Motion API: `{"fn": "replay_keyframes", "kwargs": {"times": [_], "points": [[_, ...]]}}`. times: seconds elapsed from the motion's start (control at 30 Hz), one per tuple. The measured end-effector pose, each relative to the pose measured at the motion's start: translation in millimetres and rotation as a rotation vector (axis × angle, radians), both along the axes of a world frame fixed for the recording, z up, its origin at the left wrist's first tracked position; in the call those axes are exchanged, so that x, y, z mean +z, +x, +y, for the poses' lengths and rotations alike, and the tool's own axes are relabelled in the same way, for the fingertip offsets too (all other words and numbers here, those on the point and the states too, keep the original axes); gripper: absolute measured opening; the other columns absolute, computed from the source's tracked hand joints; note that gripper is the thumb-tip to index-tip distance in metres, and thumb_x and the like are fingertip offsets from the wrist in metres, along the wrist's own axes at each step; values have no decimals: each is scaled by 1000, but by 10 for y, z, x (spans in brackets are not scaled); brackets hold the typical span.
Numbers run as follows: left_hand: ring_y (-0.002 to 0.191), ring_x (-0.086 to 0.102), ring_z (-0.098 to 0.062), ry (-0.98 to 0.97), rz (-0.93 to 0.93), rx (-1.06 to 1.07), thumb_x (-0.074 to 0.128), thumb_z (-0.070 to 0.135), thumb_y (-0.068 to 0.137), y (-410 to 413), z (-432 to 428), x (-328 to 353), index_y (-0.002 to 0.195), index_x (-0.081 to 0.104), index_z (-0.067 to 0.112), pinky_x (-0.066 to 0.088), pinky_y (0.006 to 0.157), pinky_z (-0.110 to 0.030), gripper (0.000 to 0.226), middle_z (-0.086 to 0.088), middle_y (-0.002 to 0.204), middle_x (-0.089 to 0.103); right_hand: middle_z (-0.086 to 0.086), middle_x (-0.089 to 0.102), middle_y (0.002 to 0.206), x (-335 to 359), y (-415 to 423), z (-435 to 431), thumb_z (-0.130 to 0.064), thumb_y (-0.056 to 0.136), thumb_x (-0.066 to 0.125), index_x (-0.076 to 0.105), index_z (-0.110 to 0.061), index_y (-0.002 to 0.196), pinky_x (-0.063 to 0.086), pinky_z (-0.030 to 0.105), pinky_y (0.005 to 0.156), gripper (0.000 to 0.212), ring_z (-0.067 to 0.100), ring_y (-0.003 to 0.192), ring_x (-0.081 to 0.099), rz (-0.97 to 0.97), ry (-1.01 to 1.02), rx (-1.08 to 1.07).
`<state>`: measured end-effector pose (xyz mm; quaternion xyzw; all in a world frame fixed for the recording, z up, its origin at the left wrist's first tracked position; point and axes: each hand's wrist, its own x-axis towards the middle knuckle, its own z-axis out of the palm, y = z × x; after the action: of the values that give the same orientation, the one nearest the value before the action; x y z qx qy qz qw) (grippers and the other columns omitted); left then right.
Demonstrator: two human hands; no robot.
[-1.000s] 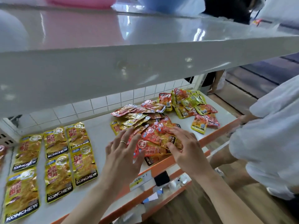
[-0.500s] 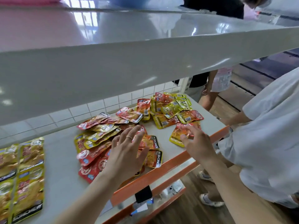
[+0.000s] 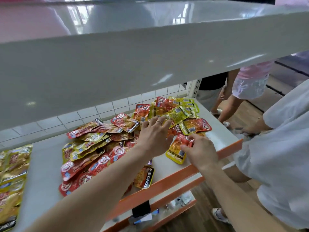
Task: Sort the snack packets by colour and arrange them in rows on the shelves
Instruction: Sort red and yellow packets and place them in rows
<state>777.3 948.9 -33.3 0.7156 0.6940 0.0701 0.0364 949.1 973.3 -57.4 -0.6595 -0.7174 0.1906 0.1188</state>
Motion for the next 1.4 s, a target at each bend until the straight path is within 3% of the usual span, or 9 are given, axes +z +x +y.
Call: {"fn": "replay_keyframes", "kwargs": {"times": [0.23, 0.53, 0.63, 0.77, 0.93, 1.1, 1.27, 1.33, 1.4], "points": [[147, 26, -29, -15, 36, 46, 46, 46, 100, 112, 559, -91, 148, 36, 26, 27, 113, -54, 53, -6, 160, 31, 5, 67, 107, 7, -36, -9, -40, 78, 79, 60, -19, 118, 55, 42, 84, 49, 28, 106, 61, 62, -26, 2], [121, 53, -29, 104, 109, 110, 61, 34, 97, 179, 785, -102, 126, 56, 13, 44, 98, -41, 35, -12, 131, 55, 3, 66, 102, 104, -80, -1, -20, 69, 83, 45, -16, 123, 52, 39, 83, 66, 27, 102, 63, 206, -151, -107], [115, 54, -28, 123, 40, 120, 57, 19, 97, 199, 747, -145, 127, 51, 12, 45, 93, -38, 31, -11, 127, 55, 2, 67, 98, 88, -114, 12, -14, 72, 79, 50, -14, 108, 52, 35, 80, 47, 26, 96, 64, 254, -194, -154], [125, 43, -29, 100, 67, 100, 52, 4, 89, 243, 747, -126, 138, 40, 13, 39, 96, -41, 51, -10, 135, 51, 4, 70, 80, 130, -128, 24, -10, 70, 73, 65, -8, 84, 54, 33, 69, 16, 23, 76, 65, 272, -254, -112], [126, 39, -30, 55, 93, 79, 54, -1, 84, 229, 757, -85, 140, 38, 12, 37, 98, -42, 60, -11, 134, 48, 2, 64, 64, 141, -143, -3, -12, 70, 72, 65, -5, 70, 46, 29, 56, 9, 18, 62, 60, 351, -284, -107], [127, 41, -30, -35, -44, 178, 65, 10, 82, 141, 724, -42, 135, 44, 10, 37, 105, -42, 57, -11, 132, 47, 0, 52, 56, 113, -171, -59, -19, 79, 64, 48, -15, 57, 39, 30, 53, 27, 20, 57, 51, 348, -253, -103], [97, 54, -25, 79, -367, 239, 54, 6, 88, -16, 566, 66, 105, 58, 11, 39, 75, -29, 19, -3, 100, 50, 6, 62, 76, 117, -219, -84, -26, 93, 51, 57, -9, 79, 47, 36, 68, 23, 24, 74, 59, 361, -243, -94], [94, 53, -24, 137, -520, 258, 59, 5, 89, -95, 457, 91, 105, 66, 11, 37, 67, -23, 18, -2, 101, 51, 7, 63, 80, 133, -227, -116, -28, 96, 46, 54, -9, 84, 48, 38, 71, 25, 24, 76, 59, 394, -232, -98], [92, 51, -21, 218, -649, 297, 69, 11, 90, -194, 296, 121, 112, 72, 13, 39, 69, -22, 22, 2, 99, 48, 5, 60, 79, 175, -221, -149, -27, 100, 41, 51, -10, 86, 42, 35, 65, 25, 17, 71, 54, 431, -227, -89]]}}
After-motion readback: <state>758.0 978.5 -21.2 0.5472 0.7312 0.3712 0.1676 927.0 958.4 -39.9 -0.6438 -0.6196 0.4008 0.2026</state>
